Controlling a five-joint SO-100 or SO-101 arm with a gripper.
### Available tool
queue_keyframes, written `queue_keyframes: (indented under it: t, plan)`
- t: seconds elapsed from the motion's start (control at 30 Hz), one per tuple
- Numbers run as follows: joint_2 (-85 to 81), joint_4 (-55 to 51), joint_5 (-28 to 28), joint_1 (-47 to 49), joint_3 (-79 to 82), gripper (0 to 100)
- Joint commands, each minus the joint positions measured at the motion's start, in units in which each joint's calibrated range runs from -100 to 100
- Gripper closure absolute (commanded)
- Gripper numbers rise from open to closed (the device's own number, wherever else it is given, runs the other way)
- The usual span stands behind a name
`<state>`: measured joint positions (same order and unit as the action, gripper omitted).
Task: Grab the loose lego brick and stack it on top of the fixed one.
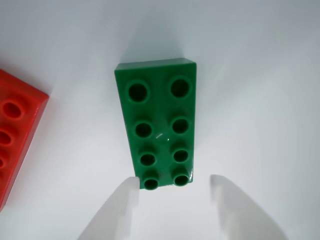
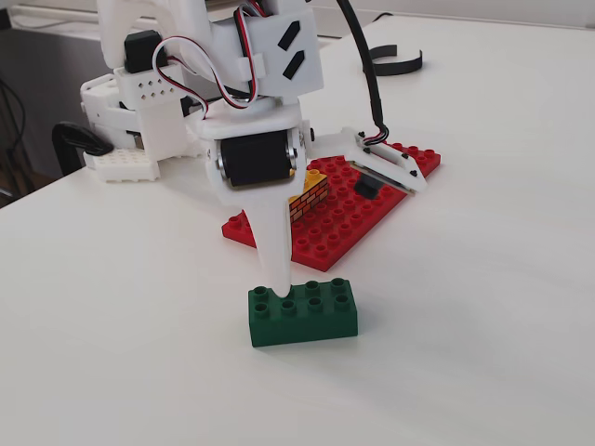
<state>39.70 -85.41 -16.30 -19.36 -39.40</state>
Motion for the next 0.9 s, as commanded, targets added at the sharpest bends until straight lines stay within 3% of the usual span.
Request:
queue_keyframes:
  t: [0.0, 0.57, 0.63, 0.77, 0.87]
  plan:
    - [-0.2, -1.6, 0.1, 0.8, -2.2, 70]
    - [8.6, -1.8, 0.0, 0.9, -4.8, 73]
    - [8.6, -1.8, 0.3, 0.9, -4.4, 78]
    - [8.6, -1.4, 0.4, 0.8, -4.5, 98]
    - [8.6, -1.6, 0.1, 0.8, -4.4, 97]
